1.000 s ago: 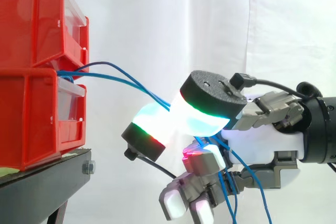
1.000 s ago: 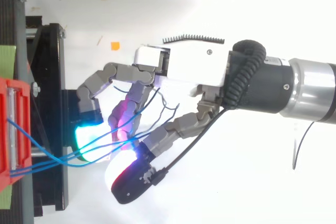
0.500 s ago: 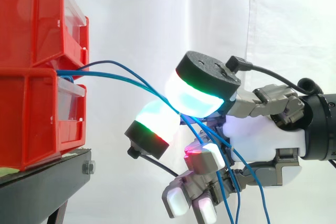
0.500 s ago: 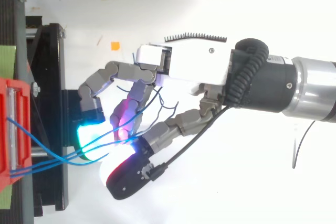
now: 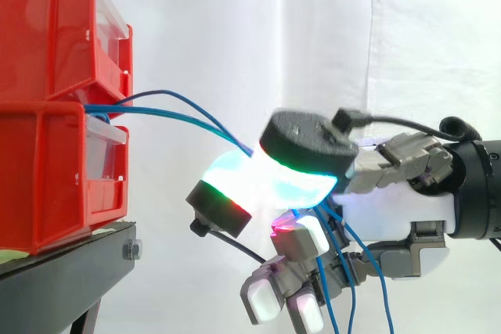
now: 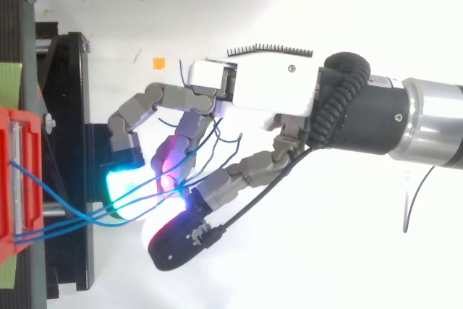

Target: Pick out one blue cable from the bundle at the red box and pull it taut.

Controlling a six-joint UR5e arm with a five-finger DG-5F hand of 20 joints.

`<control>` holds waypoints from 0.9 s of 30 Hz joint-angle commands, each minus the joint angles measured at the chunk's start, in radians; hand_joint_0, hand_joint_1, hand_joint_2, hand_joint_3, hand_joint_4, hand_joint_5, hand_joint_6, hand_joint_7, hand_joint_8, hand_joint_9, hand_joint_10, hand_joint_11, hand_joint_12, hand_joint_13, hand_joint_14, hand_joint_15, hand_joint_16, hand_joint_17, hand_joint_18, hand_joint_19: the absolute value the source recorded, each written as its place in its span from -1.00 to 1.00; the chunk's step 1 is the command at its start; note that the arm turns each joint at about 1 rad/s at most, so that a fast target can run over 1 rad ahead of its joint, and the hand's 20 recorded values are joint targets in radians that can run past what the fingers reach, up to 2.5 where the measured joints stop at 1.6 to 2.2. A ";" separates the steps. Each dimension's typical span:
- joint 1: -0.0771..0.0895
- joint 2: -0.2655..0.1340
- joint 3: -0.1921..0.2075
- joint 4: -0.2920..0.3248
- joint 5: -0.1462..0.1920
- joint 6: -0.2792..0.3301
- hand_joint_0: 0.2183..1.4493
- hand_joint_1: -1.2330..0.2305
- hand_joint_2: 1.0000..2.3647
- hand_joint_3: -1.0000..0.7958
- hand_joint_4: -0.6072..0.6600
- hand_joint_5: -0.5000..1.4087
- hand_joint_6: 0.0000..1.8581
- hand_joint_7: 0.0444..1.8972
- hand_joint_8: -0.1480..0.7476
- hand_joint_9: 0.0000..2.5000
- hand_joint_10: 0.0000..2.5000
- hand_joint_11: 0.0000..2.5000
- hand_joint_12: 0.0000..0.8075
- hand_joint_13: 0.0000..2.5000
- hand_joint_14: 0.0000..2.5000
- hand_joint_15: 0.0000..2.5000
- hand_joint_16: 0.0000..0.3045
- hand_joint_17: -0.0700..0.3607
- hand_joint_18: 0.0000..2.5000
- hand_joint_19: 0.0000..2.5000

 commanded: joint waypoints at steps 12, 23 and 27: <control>0.000 0.000 0.000 -0.001 0.000 0.000 -0.36 -0.58 -1.00 -0.44 0.01 -0.56 -0.05 0.08 -0.03 0.00 -0.98 -0.40 0.00 -0.29 -0.98 -0.59 -0.63 -0.09 -0.31 -0.41; 0.000 0.000 0.000 -0.001 -0.003 0.000 -0.53 -0.52 -1.00 -0.44 0.08 -0.57 -0.07 0.07 0.02 -0.02 -0.98 -0.42 0.06 -0.29 -0.98 -0.59 -0.60 -0.04 -0.29 -0.41; 0.000 0.000 0.000 -0.005 0.000 0.000 -0.61 -0.43 -1.00 -0.44 0.11 -0.58 -0.08 0.06 0.06 -0.04 -0.98 -0.44 0.12 -0.30 -0.99 -0.60 -0.57 0.02 -0.30 -0.42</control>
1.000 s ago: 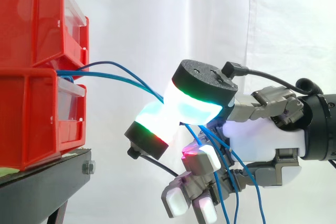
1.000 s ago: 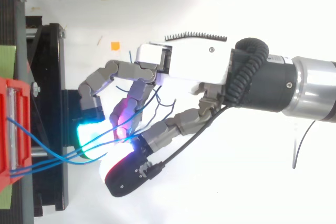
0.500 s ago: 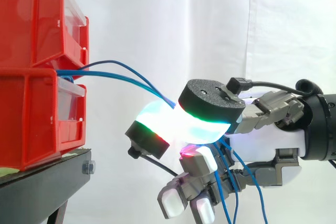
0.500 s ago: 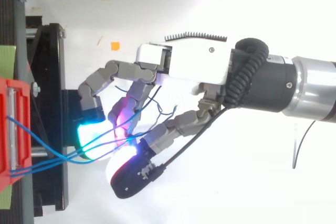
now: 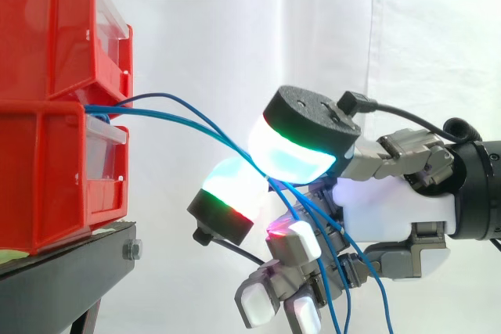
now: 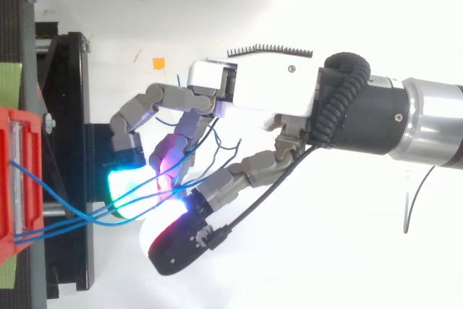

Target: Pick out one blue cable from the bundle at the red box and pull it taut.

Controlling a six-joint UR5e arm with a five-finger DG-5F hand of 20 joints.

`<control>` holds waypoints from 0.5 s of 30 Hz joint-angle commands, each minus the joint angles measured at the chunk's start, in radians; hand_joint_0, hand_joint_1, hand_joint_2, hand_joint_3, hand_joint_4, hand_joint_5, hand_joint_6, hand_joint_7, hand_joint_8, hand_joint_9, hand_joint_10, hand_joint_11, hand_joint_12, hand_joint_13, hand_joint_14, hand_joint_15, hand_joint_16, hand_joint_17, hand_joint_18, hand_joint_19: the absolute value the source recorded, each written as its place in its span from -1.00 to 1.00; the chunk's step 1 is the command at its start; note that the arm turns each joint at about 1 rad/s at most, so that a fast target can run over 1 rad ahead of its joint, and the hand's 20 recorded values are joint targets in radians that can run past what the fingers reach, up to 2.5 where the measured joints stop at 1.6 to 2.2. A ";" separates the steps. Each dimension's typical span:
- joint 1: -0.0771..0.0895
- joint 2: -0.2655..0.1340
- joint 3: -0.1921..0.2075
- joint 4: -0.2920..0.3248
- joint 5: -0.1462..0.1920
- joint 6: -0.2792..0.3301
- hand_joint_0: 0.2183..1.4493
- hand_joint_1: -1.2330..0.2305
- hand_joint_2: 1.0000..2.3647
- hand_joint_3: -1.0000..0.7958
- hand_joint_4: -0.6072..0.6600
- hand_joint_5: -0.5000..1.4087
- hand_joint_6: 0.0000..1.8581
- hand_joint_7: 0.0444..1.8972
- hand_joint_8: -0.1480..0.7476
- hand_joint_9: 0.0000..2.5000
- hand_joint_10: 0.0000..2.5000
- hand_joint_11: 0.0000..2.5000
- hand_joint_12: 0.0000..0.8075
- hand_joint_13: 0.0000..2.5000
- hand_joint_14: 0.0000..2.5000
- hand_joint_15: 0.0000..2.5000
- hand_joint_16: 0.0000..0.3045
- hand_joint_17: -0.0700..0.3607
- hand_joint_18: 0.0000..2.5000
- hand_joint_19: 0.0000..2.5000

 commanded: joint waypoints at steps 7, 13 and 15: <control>0.000 0.000 0.000 -0.002 0.001 0.001 -0.54 -0.23 -1.00 -0.44 0.09 -0.58 -0.09 0.03 0.06 -0.05 -0.98 -0.44 0.08 -0.33 -0.99 -0.62 -0.59 -0.01 -0.33 -0.42; 0.000 0.000 0.003 -0.002 0.001 0.000 -0.35 -0.22 -1.00 -0.44 0.06 -0.58 -0.09 0.04 0.02 -0.06 -0.98 -0.44 0.02 -0.34 -0.99 -0.62 -0.63 -0.08 -0.37 -0.41; 0.000 0.000 0.003 -0.002 0.000 0.000 -0.33 -0.28 -0.99 -0.35 0.05 -0.58 -0.09 0.05 0.02 -0.06 -0.98 -0.43 0.02 -0.35 -0.98 -0.62 -0.63 -0.08 -0.38 -0.41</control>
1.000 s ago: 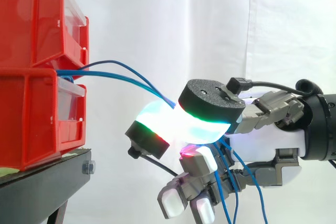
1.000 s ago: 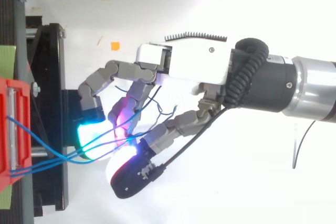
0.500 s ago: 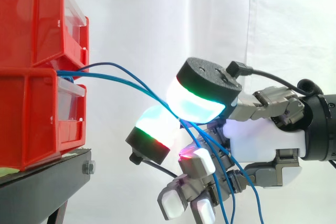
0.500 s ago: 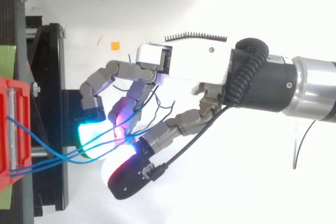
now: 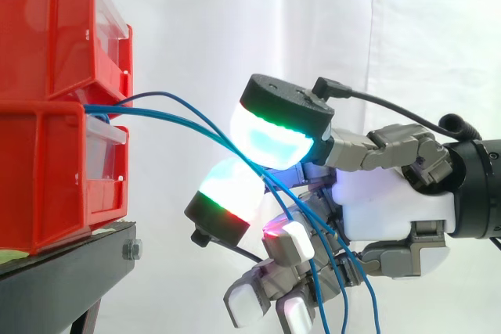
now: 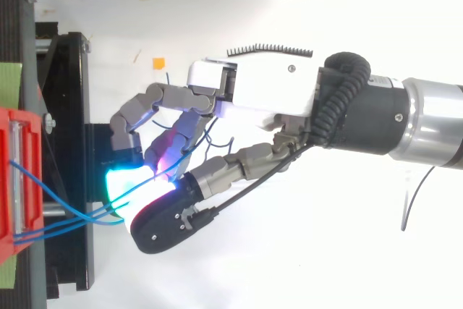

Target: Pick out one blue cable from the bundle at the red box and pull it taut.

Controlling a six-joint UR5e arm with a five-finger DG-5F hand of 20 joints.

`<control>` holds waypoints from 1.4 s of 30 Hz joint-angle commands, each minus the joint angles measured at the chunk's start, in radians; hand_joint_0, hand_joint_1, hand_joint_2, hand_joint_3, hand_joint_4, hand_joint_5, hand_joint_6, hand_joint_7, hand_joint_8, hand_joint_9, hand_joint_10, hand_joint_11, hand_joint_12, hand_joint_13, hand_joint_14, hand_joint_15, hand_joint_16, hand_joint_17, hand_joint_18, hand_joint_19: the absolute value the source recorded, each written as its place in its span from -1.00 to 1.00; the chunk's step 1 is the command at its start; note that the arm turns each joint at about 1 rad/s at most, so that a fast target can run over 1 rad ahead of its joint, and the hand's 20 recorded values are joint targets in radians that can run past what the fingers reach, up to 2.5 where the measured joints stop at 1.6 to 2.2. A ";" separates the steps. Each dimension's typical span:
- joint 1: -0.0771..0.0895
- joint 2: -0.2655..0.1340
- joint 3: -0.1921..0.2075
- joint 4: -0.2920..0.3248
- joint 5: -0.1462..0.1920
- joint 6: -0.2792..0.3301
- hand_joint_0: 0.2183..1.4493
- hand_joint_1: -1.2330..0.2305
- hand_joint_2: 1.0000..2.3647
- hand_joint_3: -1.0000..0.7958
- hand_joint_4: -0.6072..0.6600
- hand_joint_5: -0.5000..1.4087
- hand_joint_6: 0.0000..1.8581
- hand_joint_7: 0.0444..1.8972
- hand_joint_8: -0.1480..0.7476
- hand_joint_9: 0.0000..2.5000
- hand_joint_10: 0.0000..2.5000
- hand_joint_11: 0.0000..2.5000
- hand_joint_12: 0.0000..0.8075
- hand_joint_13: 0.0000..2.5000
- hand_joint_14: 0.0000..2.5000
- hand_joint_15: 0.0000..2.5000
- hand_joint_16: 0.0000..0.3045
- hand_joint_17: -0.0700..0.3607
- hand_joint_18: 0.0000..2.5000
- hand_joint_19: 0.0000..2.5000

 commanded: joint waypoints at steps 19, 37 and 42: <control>0.000 0.002 0.001 0.000 -0.003 0.000 -0.06 -0.61 -1.00 -0.44 -0.34 -0.59 0.00 0.11 -0.05 -0.08 -0.98 -0.42 -0.04 -0.35 -0.99 -0.62 -0.65 -0.11 -0.37 -0.45; 0.000 0.000 0.002 0.000 0.000 0.000 -0.46 -0.38 -1.00 -0.44 -0.14 -0.56 -0.02 0.08 -0.03 0.01 -0.98 -0.47 -0.01 -0.26 -0.98 -0.61 -0.64 -0.10 -0.30 -0.42; 0.000 0.000 0.001 0.000 0.000 0.000 -0.49 -0.25 -1.00 -0.44 -0.19 -0.55 -0.06 0.11 -0.04 0.01 -0.98 -0.51 -0.01 -0.26 -0.99 -0.62 -0.63 -0.09 -0.30 -0.42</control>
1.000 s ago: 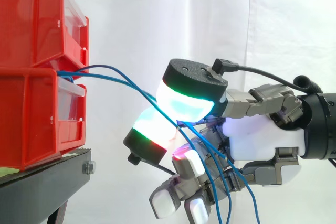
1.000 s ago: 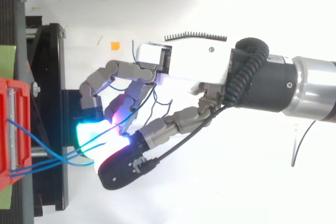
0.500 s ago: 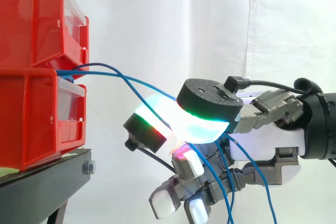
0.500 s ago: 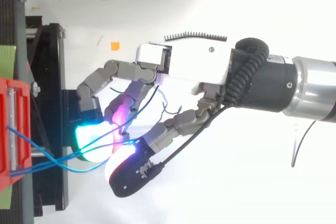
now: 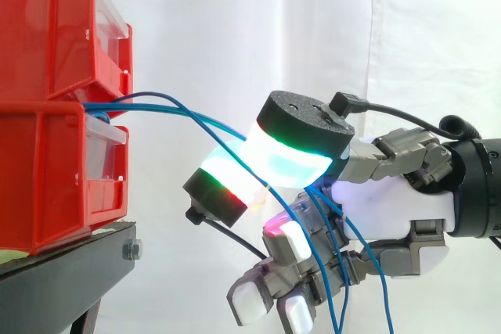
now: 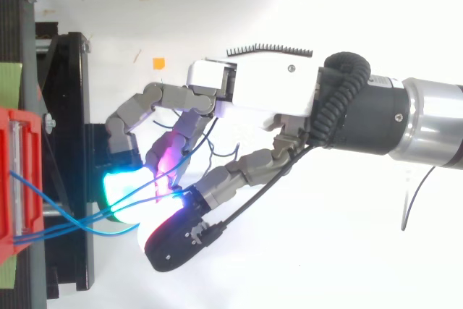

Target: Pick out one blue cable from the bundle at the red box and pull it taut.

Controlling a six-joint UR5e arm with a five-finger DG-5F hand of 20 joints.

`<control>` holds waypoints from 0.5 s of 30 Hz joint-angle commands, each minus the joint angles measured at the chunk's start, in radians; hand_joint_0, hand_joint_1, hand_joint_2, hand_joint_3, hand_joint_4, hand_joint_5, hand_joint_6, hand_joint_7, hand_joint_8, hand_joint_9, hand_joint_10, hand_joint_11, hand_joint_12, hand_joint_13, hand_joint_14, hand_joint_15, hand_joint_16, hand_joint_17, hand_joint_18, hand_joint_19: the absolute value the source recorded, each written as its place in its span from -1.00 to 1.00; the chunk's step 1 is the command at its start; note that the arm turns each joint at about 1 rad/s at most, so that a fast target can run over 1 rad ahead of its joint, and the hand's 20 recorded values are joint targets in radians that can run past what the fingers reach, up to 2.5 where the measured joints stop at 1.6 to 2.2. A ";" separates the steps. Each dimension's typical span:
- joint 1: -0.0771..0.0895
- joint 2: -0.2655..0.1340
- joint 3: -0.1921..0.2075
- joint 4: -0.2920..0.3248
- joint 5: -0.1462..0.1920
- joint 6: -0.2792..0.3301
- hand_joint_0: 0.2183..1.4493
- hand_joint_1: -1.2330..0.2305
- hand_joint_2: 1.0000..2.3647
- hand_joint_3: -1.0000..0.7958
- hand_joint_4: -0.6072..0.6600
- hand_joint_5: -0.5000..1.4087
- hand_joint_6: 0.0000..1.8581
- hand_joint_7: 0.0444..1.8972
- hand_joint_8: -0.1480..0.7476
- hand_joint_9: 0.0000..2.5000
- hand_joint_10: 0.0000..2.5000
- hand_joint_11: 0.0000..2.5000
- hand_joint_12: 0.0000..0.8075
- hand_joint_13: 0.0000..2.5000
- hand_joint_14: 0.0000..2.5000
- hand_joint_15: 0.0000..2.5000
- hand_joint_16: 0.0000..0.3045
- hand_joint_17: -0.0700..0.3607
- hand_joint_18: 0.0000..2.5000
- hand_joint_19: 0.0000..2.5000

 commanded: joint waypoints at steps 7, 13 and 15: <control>0.000 0.000 0.001 0.000 0.000 0.000 -0.52 -0.16 -1.00 -0.44 -0.17 -0.54 -0.09 0.14 -0.04 0.03 -0.98 -0.52 0.01 -0.25 -0.98 -0.62 -0.62 -0.08 -0.29 -0.41; 0.000 0.000 0.001 0.000 0.000 0.000 -0.56 -0.17 -1.00 -0.44 -0.10 -0.54 -0.14 0.10 -0.01 0.03 -0.98 -0.52 0.03 -0.25 -0.99 -0.62 -0.61 -0.05 -0.28 -0.41; 0.000 0.000 -0.001 0.000 0.000 0.000 -0.56 -0.17 -1.00 -0.44 -0.11 -0.54 -0.14 0.11 -0.01 0.03 -0.98 -0.52 0.04 -0.24 -0.99 -0.62 -0.60 -0.05 -0.28 -0.41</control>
